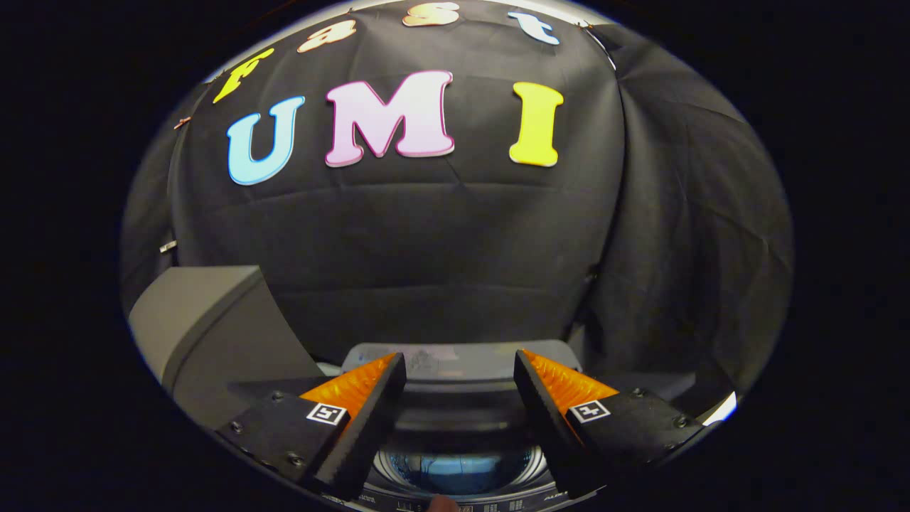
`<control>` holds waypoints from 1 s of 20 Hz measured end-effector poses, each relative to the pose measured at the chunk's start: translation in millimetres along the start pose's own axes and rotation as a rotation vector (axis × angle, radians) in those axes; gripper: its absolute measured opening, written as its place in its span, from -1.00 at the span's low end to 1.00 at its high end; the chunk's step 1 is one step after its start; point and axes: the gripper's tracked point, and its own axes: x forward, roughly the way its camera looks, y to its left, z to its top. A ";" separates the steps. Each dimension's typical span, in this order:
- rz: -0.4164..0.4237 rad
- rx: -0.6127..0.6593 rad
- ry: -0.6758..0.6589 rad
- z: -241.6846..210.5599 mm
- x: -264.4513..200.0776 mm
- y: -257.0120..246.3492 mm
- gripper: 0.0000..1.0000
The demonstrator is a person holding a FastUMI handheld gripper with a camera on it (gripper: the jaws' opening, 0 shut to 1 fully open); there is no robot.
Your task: Put the clothes into the washing machine and then close the washing machine lid.
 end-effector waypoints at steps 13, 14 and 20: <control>-0.013 0.009 0.269 -150.7 8.3 -7.4 0.96; -0.014 0.009 0.267 -149.7 8.5 -7.3 0.96; 0.004 0.028 0.174 -86.2 -1.6 4.0 0.95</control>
